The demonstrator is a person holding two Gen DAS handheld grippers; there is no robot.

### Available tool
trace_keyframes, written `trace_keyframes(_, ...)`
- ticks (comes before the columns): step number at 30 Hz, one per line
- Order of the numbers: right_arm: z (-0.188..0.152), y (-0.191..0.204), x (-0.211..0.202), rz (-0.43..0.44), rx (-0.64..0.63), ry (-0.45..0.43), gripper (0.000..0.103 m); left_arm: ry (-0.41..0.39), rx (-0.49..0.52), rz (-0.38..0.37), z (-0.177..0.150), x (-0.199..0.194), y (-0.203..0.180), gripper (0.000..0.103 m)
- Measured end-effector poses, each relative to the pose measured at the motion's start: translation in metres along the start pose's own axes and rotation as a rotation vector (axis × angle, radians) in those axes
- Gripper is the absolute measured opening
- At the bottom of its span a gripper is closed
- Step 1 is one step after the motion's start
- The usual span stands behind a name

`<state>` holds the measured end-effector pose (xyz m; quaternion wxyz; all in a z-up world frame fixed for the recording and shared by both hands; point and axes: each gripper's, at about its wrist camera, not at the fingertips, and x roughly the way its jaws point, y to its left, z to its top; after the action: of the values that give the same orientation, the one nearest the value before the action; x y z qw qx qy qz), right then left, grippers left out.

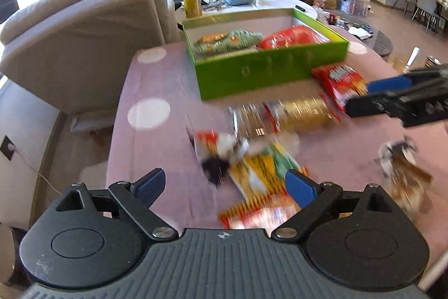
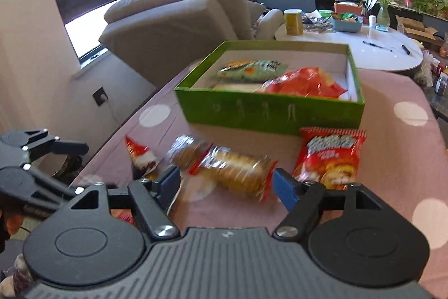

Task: Organize snacks
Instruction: 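Move the right gripper to the red-yellow crayfish cracker bag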

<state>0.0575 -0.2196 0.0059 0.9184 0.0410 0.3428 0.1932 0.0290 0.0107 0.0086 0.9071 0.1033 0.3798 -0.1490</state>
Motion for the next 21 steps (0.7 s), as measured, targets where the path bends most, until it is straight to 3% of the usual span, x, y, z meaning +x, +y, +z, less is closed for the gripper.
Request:
trace_keyframes(4, -0.012, 0.01, 0.0, 0.016, 0.008, 0.019, 0.078, 0.009, -0.003, -0.025, -0.029, -0.017, -0.005, 0.092)
trace_keyframes(13, -0.03, 0.034, -0.007, 0.006, -0.009, 0.032, 0.08, 0.006, 0.115, -0.09, -0.077, -0.043, -0.022, 0.096)
trace_keyframes(21, -0.033, 0.047, -0.012, 0.001, -0.027, 0.021, 0.082, 0.022, 0.097, -0.128, -0.083, -0.025, -0.027, 0.098)
